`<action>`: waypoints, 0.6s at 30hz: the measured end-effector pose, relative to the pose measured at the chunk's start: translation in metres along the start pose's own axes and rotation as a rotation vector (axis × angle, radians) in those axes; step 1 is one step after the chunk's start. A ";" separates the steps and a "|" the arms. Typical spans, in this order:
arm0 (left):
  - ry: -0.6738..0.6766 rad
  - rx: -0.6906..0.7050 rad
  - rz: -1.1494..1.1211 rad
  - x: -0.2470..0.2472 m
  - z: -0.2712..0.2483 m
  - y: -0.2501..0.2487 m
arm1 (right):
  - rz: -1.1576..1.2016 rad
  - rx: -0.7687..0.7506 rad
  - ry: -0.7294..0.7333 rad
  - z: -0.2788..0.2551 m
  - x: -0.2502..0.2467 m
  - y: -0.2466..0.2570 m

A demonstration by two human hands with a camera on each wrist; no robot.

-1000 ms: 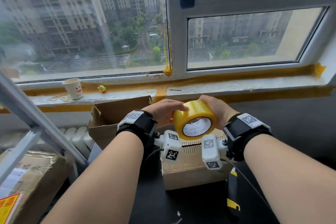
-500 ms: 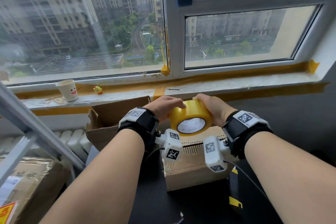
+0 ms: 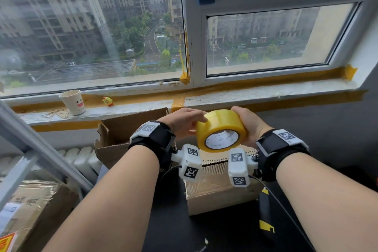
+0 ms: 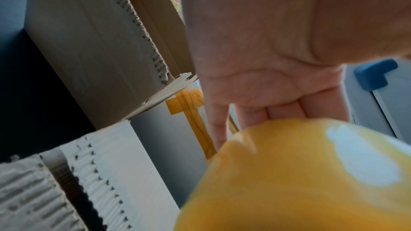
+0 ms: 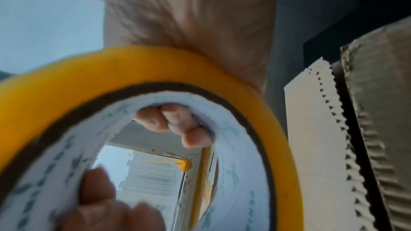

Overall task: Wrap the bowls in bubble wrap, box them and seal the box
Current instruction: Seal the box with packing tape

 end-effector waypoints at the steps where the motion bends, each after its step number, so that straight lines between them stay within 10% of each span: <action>1: 0.011 0.005 -0.018 -0.001 0.000 0.001 | 0.042 -0.006 -0.003 0.001 -0.001 0.000; 18: -0.081 0.048 0.002 -0.007 0.015 -0.005 | -0.313 -0.110 -0.089 0.009 -0.001 0.026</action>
Point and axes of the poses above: each hand's wrist, its own z-axis towards the middle knuckle, its own x-axis out of the palm, y = z × x, the point moved 10 cm from there along z, towards the middle knuckle, and after that the axes turned 11 degrees about -x, right-handed, at the moved point
